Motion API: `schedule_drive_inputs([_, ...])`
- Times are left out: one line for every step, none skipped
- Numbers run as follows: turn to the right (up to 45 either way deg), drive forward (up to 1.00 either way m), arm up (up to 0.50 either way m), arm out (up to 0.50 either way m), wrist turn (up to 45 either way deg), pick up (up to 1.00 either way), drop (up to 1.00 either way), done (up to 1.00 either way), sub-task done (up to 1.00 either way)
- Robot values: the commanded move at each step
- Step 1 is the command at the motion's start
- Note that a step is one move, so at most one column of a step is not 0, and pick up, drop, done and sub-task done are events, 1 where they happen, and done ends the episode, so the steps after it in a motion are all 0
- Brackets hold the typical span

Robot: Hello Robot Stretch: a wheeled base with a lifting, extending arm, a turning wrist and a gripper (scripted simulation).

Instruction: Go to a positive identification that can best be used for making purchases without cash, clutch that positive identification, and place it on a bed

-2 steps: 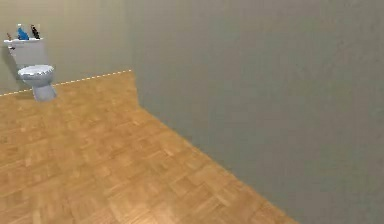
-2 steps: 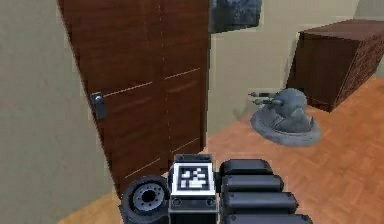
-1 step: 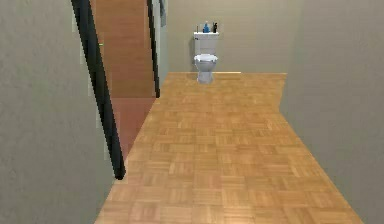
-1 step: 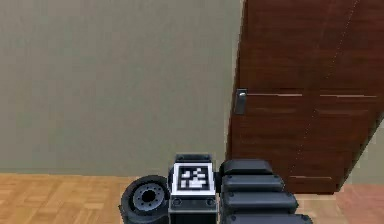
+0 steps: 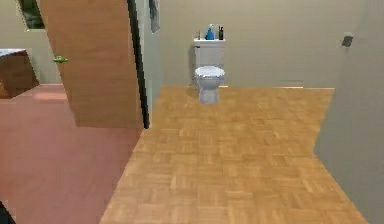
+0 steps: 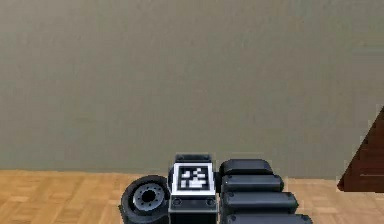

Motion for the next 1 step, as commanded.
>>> schedule_drive_inputs([-3.0,0.0,0.0,0.0,0.0,0.0,0.0,0.0,0.0])
